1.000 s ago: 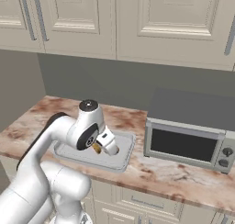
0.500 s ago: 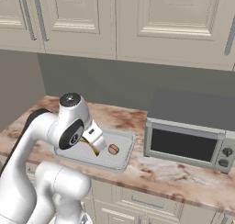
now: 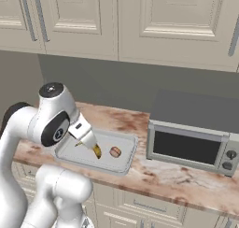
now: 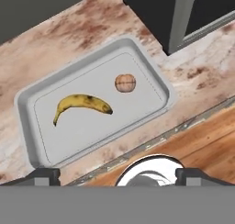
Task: Pick the tangerine and banana from the fridge and place them inside the tupperware on the counter.
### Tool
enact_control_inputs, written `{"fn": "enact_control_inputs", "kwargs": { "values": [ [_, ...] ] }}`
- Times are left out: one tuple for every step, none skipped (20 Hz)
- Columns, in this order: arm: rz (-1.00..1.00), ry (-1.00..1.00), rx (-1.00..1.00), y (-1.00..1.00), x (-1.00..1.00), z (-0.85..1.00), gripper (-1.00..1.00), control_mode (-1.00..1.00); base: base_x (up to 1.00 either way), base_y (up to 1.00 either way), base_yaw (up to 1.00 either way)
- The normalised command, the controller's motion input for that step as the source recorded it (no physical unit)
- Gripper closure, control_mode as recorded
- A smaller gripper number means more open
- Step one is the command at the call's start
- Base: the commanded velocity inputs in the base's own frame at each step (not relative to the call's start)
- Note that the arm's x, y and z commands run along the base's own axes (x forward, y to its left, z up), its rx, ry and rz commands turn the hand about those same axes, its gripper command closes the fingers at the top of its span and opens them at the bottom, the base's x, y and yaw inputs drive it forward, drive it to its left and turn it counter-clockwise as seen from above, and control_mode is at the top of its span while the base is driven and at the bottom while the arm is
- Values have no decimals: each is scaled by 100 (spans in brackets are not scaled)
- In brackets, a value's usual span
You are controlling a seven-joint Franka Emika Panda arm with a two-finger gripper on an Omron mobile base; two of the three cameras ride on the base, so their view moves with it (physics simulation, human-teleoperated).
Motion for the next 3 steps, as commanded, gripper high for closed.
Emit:
{"fn": "enact_control_inputs", "kwargs": {
  "values": [
    [0, 0, 0, 18, -28, 46, -100, -100, 0, 0, 0],
    [0, 0, 0, 18, -28, 43, -100, -100, 0, 0, 0],
    [0, 0, 0, 19, -29, 42, -100, -100, 0, 0, 0]
  ]
}}
